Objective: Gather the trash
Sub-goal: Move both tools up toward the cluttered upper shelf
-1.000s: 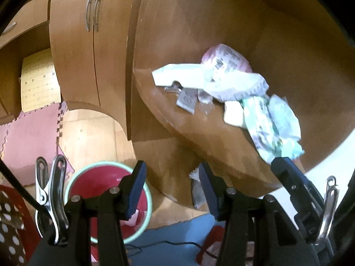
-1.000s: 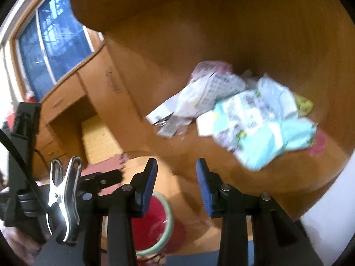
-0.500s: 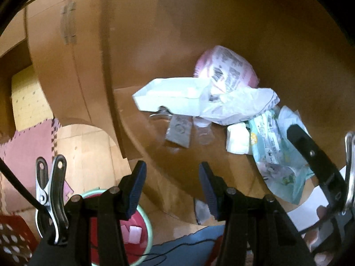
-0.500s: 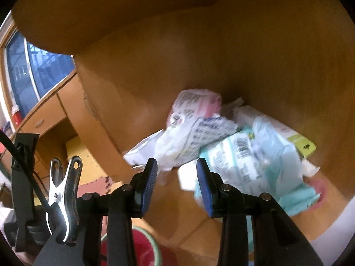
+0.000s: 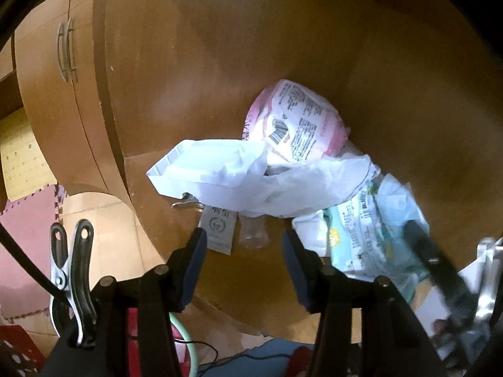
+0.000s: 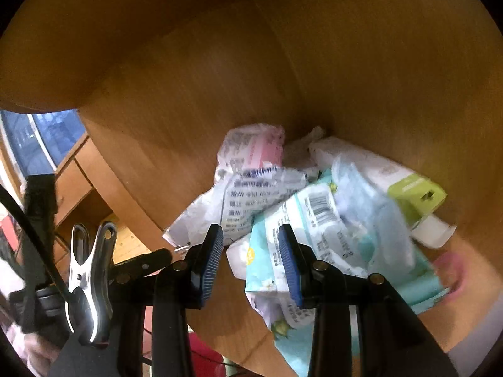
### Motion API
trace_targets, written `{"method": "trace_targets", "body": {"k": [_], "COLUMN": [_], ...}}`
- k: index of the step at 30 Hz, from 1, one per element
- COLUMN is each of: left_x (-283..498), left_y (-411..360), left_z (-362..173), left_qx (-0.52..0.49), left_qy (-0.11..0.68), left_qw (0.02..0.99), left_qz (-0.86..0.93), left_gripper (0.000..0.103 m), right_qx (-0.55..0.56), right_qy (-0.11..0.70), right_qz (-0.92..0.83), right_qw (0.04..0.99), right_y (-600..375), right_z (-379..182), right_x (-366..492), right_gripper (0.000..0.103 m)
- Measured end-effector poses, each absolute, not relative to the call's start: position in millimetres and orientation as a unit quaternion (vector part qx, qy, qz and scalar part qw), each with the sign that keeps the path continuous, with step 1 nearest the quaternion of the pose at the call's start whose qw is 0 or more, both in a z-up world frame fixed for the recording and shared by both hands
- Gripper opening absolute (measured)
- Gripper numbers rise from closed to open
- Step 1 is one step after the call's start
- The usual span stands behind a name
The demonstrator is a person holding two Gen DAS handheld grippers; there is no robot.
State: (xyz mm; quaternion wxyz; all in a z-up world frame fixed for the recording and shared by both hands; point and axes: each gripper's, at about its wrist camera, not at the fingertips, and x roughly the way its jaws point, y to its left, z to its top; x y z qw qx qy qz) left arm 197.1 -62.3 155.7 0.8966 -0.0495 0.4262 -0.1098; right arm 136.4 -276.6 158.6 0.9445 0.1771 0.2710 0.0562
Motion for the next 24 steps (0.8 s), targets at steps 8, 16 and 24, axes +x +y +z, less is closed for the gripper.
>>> {"method": "trace_targets", "body": {"k": [8,16,24], "left_x": [202.2,210.3,234.8], "left_y": [-74.4,-108.9,-116.9], "left_z": [128.5,114.7,100.3], "left_qx": [-0.02,0.04,0.063], "left_qy": [0.439,0.421,0.428], "left_qw": [0.896,0.904,0.9], "left_qz": [-0.067,-0.062,-0.055], "left_gripper": [0.054,0.05,0.045], "right_qx": [0.148,0.143,0.153], "right_qy": [0.258,0.256,0.25], "right_qz": [0.061,0.053,0.045], "right_qw": [0.953,0.955,0.955], "right_y": [-284.7,-310.4,-341.5], "right_z": [168.0,171.2,174.6], "right_x": [117.0,91.1,76.3], "right_gripper": [0.038,0.038,0.038]}}
